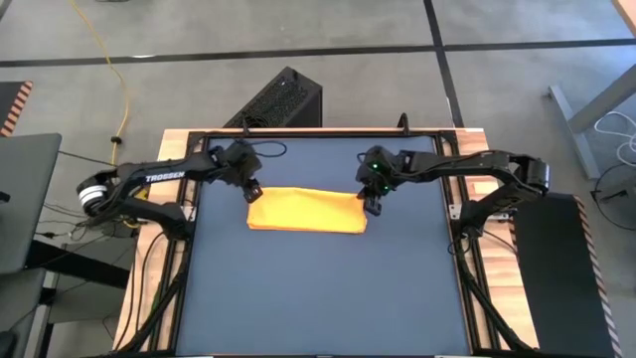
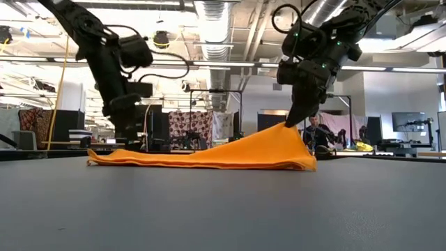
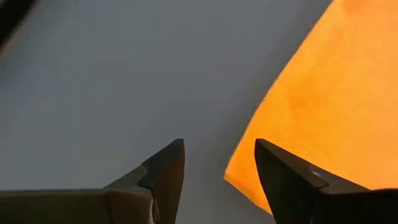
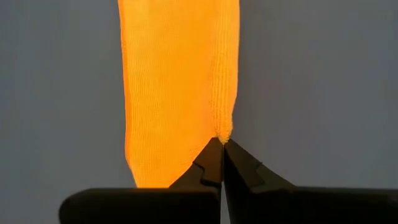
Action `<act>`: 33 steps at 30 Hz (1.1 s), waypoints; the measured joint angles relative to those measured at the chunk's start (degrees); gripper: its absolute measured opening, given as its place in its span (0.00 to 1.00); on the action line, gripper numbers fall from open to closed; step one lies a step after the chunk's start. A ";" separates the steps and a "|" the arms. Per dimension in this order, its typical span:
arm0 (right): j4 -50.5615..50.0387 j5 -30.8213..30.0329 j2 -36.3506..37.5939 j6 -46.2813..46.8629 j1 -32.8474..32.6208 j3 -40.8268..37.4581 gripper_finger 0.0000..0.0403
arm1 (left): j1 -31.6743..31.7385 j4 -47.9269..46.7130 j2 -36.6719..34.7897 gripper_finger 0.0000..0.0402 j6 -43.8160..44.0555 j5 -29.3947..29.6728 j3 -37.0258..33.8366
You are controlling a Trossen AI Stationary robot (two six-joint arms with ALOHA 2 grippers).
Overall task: Roll towel
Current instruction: Roll the yellow microfiber towel
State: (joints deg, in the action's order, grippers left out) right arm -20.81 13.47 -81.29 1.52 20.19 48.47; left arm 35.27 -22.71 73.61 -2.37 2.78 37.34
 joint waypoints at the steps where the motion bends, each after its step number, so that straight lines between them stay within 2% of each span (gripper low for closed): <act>1: 0.08 0.00 -0.17 0.02 -0.25 0.00 0.06 | 0.39 0.23 0.93 0.46 0.02 -0.97 0.00; 7: 0.19 -0.02 -0.51 0.02 -1.11 0.00 0.06 | 1.14 1.99 5.43 0.46 -1.03 -7.52 -0.04; 17: 0.25 -0.06 -0.51 1.07 -1.08 0.00 0.06 | 1.14 6.48 13.16 0.46 -1.05 -7.36 0.18; 21: 0.23 -0.05 -0.51 1.16 -1.10 0.00 0.06 | 1.11 5.29 14.30 0.44 -1.76 -7.02 0.26; 24: 0.18 -0.07 -0.49 1.16 -1.10 0.00 0.06 | 1.09 4.11 13.99 0.35 -3.05 -5.92 0.15; 29: 0.14 -0.07 -0.49 1.15 -1.10 0.00 0.06 | 1.11 3.02 12.75 0.06 -4.18 -6.45 0.09; 33: 0.22 -0.81 -0.49 1.11 -1.09 0.00 0.06 | 1.05 2.45 9.78 0.01 -2.63 -7.65 0.03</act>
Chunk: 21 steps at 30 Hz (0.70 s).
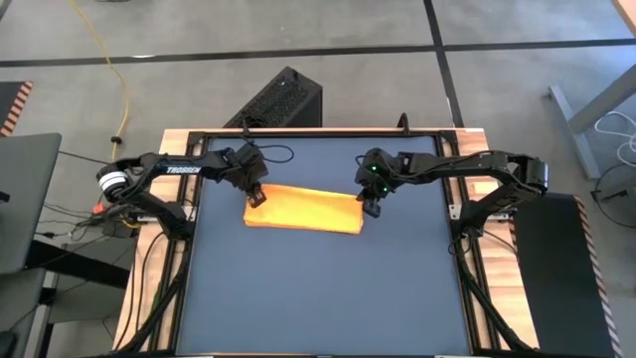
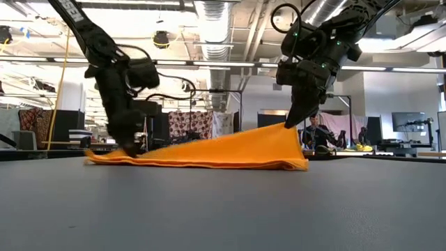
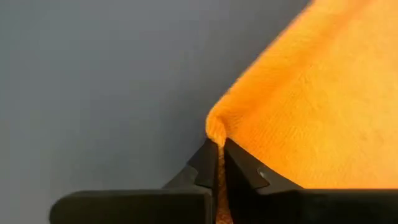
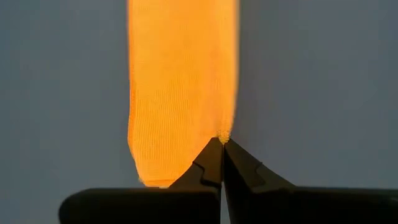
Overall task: Roll towel
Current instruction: Roll the yellow microfiber towel
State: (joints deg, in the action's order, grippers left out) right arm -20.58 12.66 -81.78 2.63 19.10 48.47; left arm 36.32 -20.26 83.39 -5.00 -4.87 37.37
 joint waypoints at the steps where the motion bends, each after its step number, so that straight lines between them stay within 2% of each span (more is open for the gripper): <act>1: 0.09 -1.05 0.00 -0.02 0.01 0.00 0.06 | -0.05 -0.68 -1.24 0.01 0.14 -0.07 0.12; 8: -0.43 -12.82 0.02 -1.02 0.21 1.77 0.06 | 0.00 0.21 -13.68 0.00 -1.15 1.10 4.59; 15: -2.23 -25.81 0.02 -11.52 0.16 10.99 0.06 | -0.04 -0.12 -23.88 0.00 -5.98 3.06 12.07; 18: -4.75 -28.26 0.02 -16.64 0.16 16.09 0.06 | -0.22 -1.08 -26.75 0.00 -8.97 2.31 15.43; 21: -8.26 -28.03 0.13 -19.30 0.10 19.16 0.05 | -1.28 -7.68 -28.63 0.00 -12.10 2.10 17.39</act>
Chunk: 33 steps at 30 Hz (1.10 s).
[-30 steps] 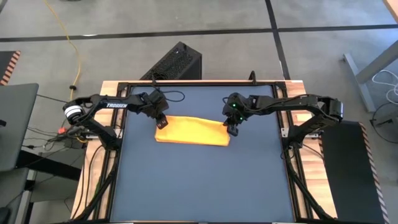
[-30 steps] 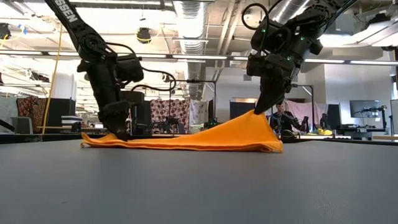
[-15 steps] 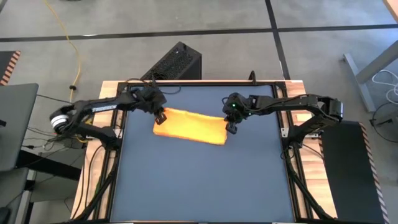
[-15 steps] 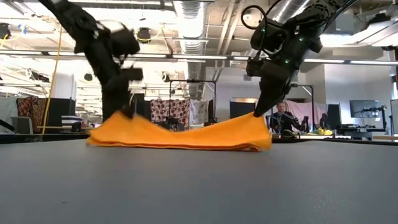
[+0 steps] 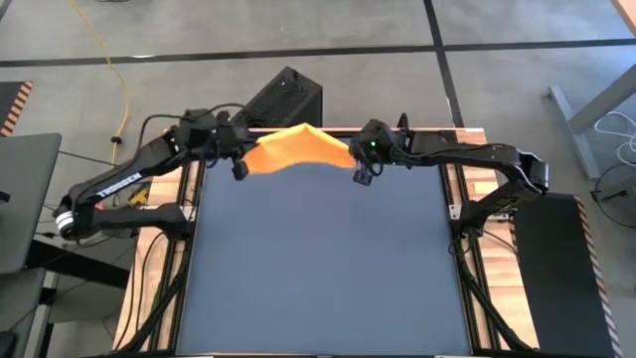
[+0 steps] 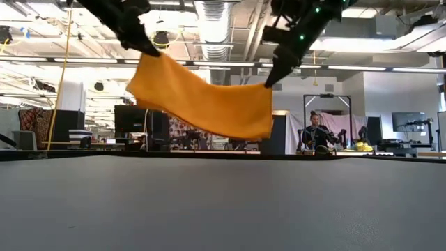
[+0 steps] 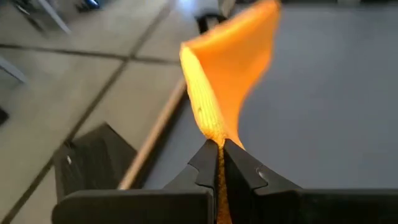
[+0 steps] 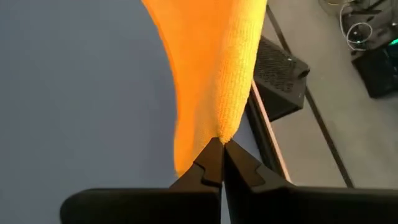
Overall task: Roll towel
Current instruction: Roll the yellow microfiber towel
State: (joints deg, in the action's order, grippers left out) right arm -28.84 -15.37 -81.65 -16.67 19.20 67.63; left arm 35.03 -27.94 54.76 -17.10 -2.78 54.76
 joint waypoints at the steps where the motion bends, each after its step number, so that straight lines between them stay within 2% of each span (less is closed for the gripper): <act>1: -1.25 0.16 0.02 -0.21 -0.38 0.11 0.05 | -0.53 -2.88 -0.49 0.00 -0.37 0.01 0.01; 4: -5.56 1.74 0.01 0.56 -1.75 -2.02 0.04 | -3.01 -12.94 -1.07 0.00 1.94 -0.44 -0.74; 6: -8.36 3.18 -0.08 4.04 -3.50 -4.16 0.03 | -6.26 -17.93 -1.09 0.00 6.30 -3.08 -2.38; 8: -9.42 4.57 -0.02 8.04 -6.32 -5.51 0.03 | -11.26 -17.73 -1.20 0.00 10.74 -6.87 -4.00; 10: -10.64 5.03 0.46 11.14 -9.93 -5.82 0.03 | -17.06 -15.96 -1.26 0.00 16.01 -7.37 -4.59; 12: -11.92 6.10 0.95 13.96 -13.49 -4.98 0.03 | -22.93 -12.45 -0.91 0.00 21.11 -5.74 -4.58; 17: -18.04 13.34 1.03 24.33 -19.92 -0.75 0.04 | -36.42 -4.23 1.85 0.00 36.27 1.64 -4.58; 21: -19.44 13.50 1.07 29.45 -22.41 0.71 0.04 | -43.60 -1.79 5.29 0.00 43.71 7.24 -4.58; 23: -18.57 11.71 1.06 29.35 -21.54 0.60 0.04 | -44.07 -3.46 7.09 0.00 43.65 10.79 -4.58; 26: -16.33 10.99 0.04 27.14 -16.72 0.18 0.05 | -40.43 -8.04 9.32 0.00 42.04 16.32 -4.58; 33: -10.95 10.70 -5.20 28.49 -3.17 -2.44 0.05 | -29.71 -11.47 14.96 0.00 35.45 16.48 -4.58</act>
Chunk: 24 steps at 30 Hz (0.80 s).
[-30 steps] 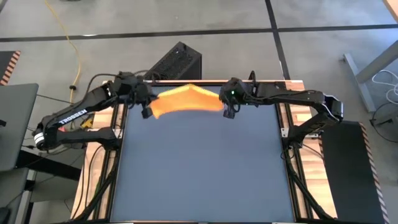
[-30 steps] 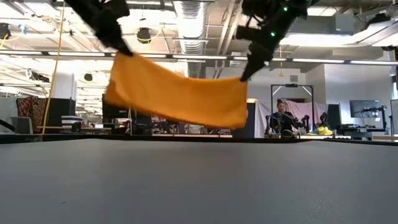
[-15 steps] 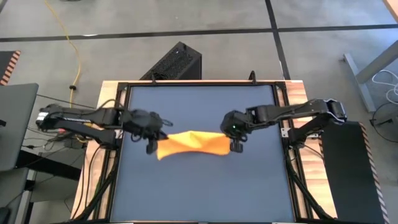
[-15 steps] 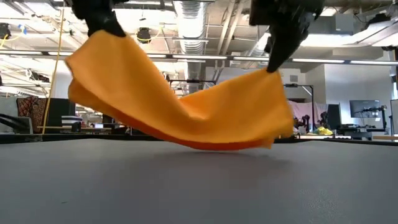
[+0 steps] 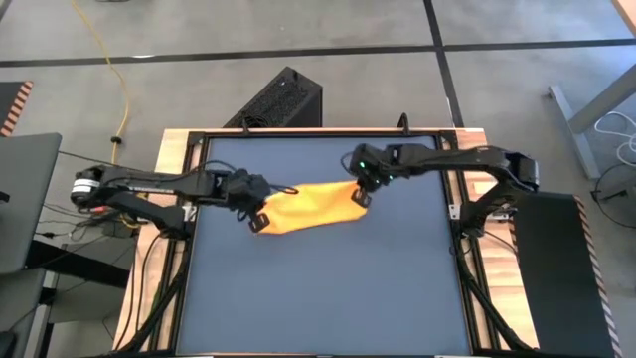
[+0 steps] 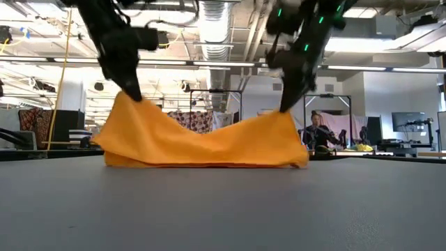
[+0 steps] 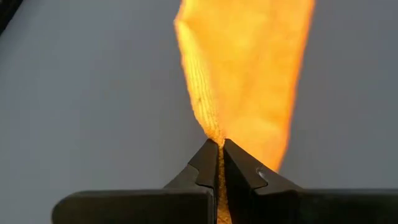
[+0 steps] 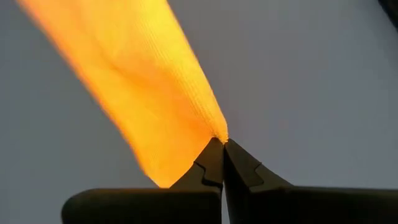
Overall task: Roll towel
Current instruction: Roll the yellow microfiber towel
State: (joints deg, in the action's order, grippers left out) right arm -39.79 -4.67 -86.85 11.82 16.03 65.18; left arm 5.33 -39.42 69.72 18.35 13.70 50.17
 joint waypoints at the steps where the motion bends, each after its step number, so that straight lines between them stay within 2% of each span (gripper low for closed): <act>1: 0.38 0.10 -1.48 0.17 1.51 -0.02 0.05 | 1.18 0.03 1.20 0.00 -0.84 0.10 0.00; 6: 2.67 0.10 -8.49 0.78 6.28 -0.02 0.07 | 6.90 0.35 8.60 0.00 -1.88 2.16 0.00; 9: 2.35 0.11 -11.96 1.68 7.77 -0.06 0.13 | 9.56 0.29 12.78 0.00 1.36 4.90 0.00; 12: 1.86 0.09 -13.27 0.74 8.47 -0.08 0.20 | 11.47 -0.82 15.52 0.03 1.66 4.45 -0.02; 20: 1.32 0.18 -7.87 0.72 8.93 -0.06 0.41 | 13.78 -4.05 13.34 0.17 0.04 6.06 -0.02; 24: 1.27 0.58 -4.30 5.94 8.54 -0.06 0.50 | 14.91 -4.07 10.33 0.24 -0.22 6.22 -0.02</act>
State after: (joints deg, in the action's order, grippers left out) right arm -38.52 -4.08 -91.15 17.76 24.57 65.12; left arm 20.24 -43.48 80.05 18.13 19.92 50.15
